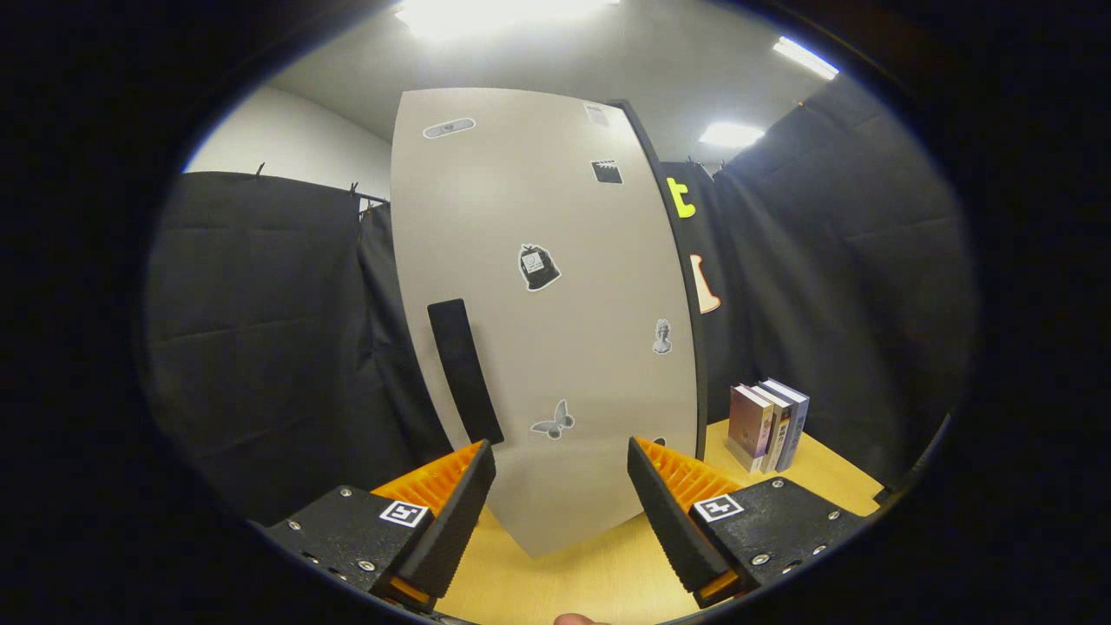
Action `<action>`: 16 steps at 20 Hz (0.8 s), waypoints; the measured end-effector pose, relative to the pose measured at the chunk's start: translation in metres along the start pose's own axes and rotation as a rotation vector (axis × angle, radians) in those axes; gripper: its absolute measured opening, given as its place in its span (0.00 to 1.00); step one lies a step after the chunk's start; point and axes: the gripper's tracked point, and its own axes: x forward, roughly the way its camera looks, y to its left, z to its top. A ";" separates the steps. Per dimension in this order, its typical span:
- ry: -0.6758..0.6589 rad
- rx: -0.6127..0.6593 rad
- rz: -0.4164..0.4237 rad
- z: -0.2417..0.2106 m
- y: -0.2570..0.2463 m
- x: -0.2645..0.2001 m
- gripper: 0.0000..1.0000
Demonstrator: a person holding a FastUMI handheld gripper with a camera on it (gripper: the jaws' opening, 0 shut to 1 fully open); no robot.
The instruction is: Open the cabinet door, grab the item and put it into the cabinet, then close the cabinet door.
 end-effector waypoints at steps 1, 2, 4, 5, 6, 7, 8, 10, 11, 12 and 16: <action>-0.001 -0.006 -0.003 -0.001 0.000 -0.001 0.95; 0.002 -0.011 -0.006 -0.003 0.000 -0.002 0.95; 0.004 -0.011 -0.011 -0.007 0.000 -0.001 0.95; 0.006 -0.012 -0.014 -0.008 0.000 -0.001 0.95; 0.009 -0.010 -0.016 -0.009 -0.001 -0.001 0.95; 0.011 -0.007 -0.018 -0.010 0.000 -0.002 0.95; 0.008 -0.004 -0.014 -0.009 0.001 -0.002 0.95; 0.004 -0.006 -0.009 -0.009 0.001 -0.001 0.95; 0.007 -0.007 -0.003 -0.012 0.002 -0.001 0.95; 0.014 -0.009 0.000 -0.014 0.002 0.000 0.95; 0.021 -0.028 0.015 -0.018 0.002 0.001 0.95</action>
